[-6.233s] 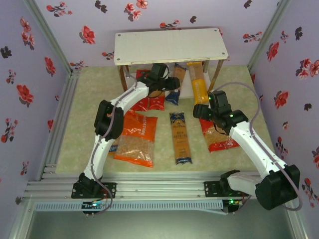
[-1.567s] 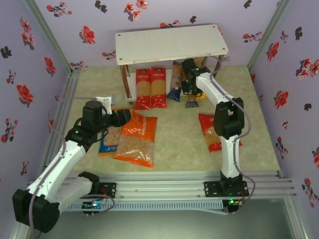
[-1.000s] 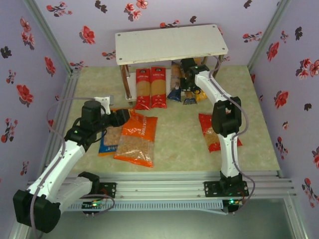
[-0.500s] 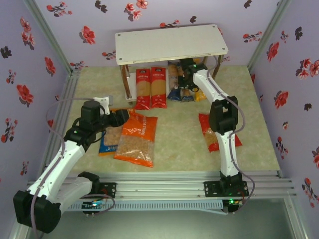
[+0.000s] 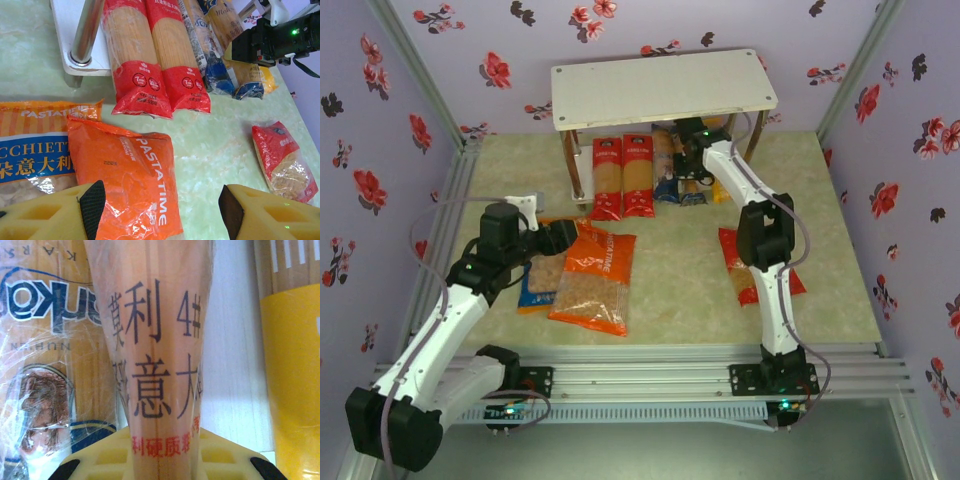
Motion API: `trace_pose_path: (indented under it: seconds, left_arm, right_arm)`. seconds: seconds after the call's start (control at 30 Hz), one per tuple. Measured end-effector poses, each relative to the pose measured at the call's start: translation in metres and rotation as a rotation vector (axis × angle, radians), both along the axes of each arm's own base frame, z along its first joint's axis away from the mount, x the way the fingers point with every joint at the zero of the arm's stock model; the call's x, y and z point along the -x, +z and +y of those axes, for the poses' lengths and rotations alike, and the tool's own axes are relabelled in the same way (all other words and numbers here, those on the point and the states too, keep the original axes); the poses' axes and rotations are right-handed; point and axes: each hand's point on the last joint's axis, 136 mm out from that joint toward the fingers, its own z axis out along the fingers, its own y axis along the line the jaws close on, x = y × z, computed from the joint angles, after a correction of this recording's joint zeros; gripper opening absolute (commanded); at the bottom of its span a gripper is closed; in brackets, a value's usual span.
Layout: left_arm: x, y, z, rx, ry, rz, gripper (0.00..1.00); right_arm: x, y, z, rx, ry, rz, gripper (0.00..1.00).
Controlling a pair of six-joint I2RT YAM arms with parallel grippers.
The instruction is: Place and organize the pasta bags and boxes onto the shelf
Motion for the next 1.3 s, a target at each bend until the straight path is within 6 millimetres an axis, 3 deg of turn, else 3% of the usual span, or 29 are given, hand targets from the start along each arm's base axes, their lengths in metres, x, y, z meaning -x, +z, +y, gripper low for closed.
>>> trace_pose_path:
  seconds: [0.3,0.4,0.47,0.77,1.1,1.3]
  left_arm:
    - [0.0,-0.001,0.002,-0.004,0.005,0.004,0.66]
    - [0.0,-0.001,0.002,-0.004,0.005,0.004,0.67]
    - [0.0,-0.001,0.002,-0.004,0.005,0.004,0.67]
    - [0.001,-0.001,0.003,-0.004,0.005,0.005,0.68]
    - [0.001,-0.001,0.004,-0.007,0.008,0.003,0.68]
    - [0.003,-0.005,0.006,-0.024,0.006,0.017,0.68]
  right_arm:
    - [-0.005,0.0,-0.012,0.02,-0.043,-0.014,0.03]
    - [-0.007,-0.001,-0.016,0.024,-0.049,-0.017,0.23]
    - [-0.007,-0.001,-0.017,0.025,-0.05,-0.015,0.31]
    - [-0.008,-0.005,-0.018,0.021,-0.048,-0.014,0.6]
    - [-0.009,-0.001,-0.016,-0.004,-0.046,-0.041,0.67]
    - [0.008,0.006,-0.022,0.001,-0.04,-0.039,0.71]
